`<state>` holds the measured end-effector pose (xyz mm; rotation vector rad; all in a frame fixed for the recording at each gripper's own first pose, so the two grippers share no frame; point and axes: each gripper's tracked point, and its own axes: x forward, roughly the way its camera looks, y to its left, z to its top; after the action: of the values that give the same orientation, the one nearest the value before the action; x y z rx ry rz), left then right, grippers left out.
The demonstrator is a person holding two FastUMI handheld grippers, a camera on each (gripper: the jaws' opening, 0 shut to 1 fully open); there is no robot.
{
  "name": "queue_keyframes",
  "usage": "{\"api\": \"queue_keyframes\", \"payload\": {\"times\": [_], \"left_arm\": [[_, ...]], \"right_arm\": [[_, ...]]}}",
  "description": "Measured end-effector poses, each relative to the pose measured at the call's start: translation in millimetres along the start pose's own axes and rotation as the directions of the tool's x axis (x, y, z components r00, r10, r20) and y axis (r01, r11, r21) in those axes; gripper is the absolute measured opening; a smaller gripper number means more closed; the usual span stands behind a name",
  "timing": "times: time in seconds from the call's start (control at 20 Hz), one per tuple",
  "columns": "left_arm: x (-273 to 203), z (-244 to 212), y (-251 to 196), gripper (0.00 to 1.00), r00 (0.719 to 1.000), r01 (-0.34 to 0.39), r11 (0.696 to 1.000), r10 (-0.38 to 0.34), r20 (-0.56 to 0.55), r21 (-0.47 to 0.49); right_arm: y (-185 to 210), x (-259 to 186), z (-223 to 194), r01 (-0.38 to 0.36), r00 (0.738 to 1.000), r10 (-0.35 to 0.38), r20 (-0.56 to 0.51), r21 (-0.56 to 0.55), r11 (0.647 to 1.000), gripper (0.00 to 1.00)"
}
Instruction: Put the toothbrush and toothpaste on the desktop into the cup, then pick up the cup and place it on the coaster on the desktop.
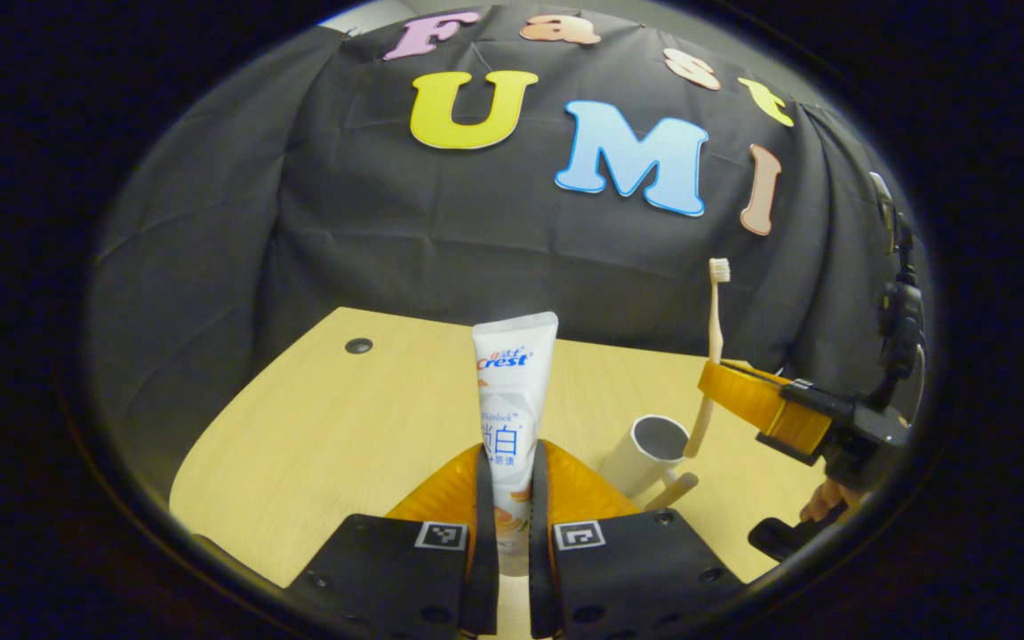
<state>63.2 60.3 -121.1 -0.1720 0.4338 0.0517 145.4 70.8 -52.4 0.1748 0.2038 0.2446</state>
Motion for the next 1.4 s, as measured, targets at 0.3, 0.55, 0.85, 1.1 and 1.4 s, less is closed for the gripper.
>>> {"api": "queue_keyframes", "payload": {"times": [0.3, 0.55, 0.85, 1.1, 1.4], "left_arm": [[-2.2, 1.8, 3.3, 0.21, 1.0, -0.008, 1.0, 0.008, -0.004, -0.01], [2.8, -1.5, 8.6, 0.21, 1.0, -0.019, 1.0, 0.018, -0.023, -0.022], [7.7, -3.4, 3.1, 0.21, 0.999, -0.017, 0.999, 0.015, -0.039, -0.044], [11.3, -0.4, -5.2, 0.21, 0.999, 0.0, 0.999, -0.001, -0.039, -0.04], [27.3, 3.2, -26.3, 0.21, 0.999, 0.047, 0.998, -0.048, -0.025, -0.047]], "right_arm": [[-20.6, 43.9, -25.5, 0.07, 0.996, -0.071, -0.053, -0.031, 0.997, 0.04], [-23.7, 49.9, -47.1, 0.068, 0.99, -0.075, -0.12, -0.066, 0.995, 0.05], [-21.2, 40.3, -52.3, 0.053, 0.987, -0.068, -0.148, -0.104, 0.993, 0.22], [-29.4, 22.6, -46.3, 0.067, 0.988, -0.082, -0.131, -0.111, 0.992, 0.92], [-54.0, -6.8, -11.5, 0.115, 0.991, -0.118, -0.059, -0.039, 0.993, 0.92]]}}
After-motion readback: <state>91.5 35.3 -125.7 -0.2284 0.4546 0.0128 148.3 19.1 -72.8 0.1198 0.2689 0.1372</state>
